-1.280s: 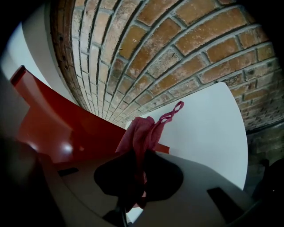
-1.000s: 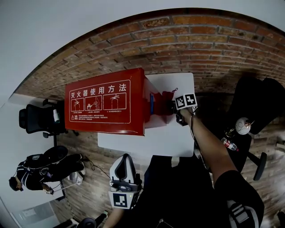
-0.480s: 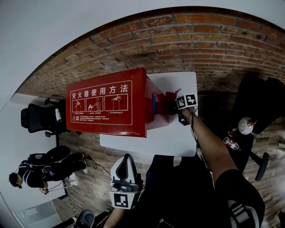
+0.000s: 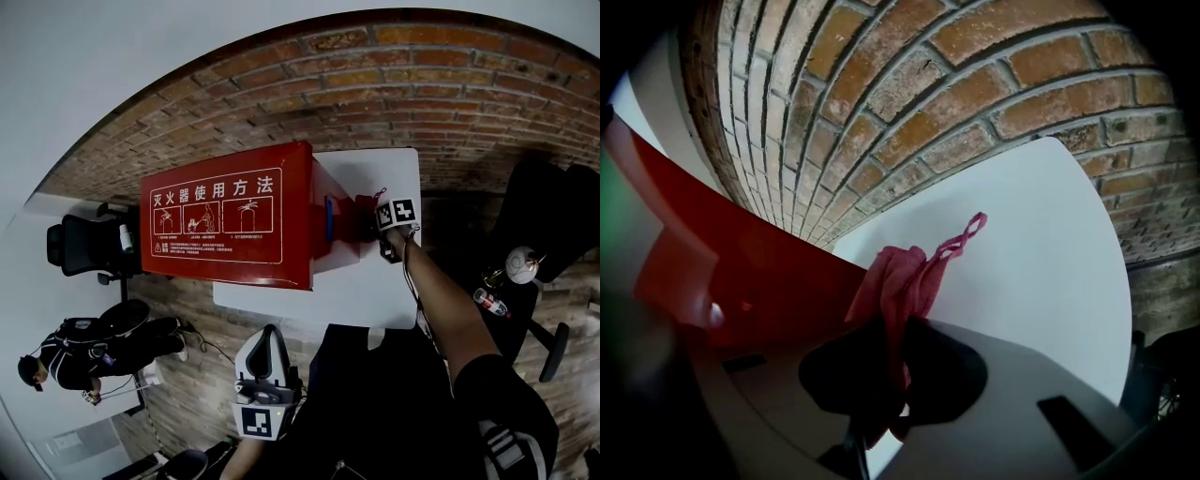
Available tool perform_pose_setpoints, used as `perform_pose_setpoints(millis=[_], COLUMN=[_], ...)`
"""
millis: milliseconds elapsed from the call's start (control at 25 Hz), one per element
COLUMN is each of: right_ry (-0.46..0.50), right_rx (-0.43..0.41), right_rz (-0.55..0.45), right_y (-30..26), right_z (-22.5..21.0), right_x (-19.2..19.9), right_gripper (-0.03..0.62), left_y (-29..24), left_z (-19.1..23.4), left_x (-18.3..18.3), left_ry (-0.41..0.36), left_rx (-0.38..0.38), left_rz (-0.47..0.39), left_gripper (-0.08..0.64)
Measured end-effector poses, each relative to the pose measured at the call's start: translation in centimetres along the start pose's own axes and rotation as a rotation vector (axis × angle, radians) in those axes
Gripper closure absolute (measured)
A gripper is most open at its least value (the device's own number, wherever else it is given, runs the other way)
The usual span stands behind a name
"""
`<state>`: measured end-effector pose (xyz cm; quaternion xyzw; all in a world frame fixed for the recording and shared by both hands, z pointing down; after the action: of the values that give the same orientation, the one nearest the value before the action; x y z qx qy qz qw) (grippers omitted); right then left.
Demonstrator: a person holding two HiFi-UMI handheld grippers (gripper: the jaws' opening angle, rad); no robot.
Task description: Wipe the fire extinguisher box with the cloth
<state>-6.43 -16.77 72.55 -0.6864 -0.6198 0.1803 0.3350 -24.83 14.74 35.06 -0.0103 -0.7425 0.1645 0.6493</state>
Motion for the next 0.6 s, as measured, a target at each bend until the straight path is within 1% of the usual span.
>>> perform_pose_setpoints(millis=[360, 600], right_ry=[-0.026, -0.038], right_rx=[0.065, 0.073], right_rz=[0.024, 0.051], right_y=[-1.3, -2.0], right_z=[-1.1, -1.2], right_x=[0.5, 0.7], right_gripper=[0.525, 0.525], left_y=[0.4, 0.4], left_z=[0.1, 0.0], left_x=[0.3, 0.4], left_ry=[0.002, 0.004], left_rx=[-0.016, -0.016], left_rz=[0.015, 0.019], left_gripper=[0.522, 0.522])
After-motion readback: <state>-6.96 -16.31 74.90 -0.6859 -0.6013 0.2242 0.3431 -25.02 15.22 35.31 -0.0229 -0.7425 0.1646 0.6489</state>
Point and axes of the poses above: the fingertips, and each gripper's own axes: y backward along the fingers, z to its left, x out of its underside, the point moved 10 cm from there along y, backward along the fingers, and after that the axes turned 10 degrees about z, right-handed, at the moved point
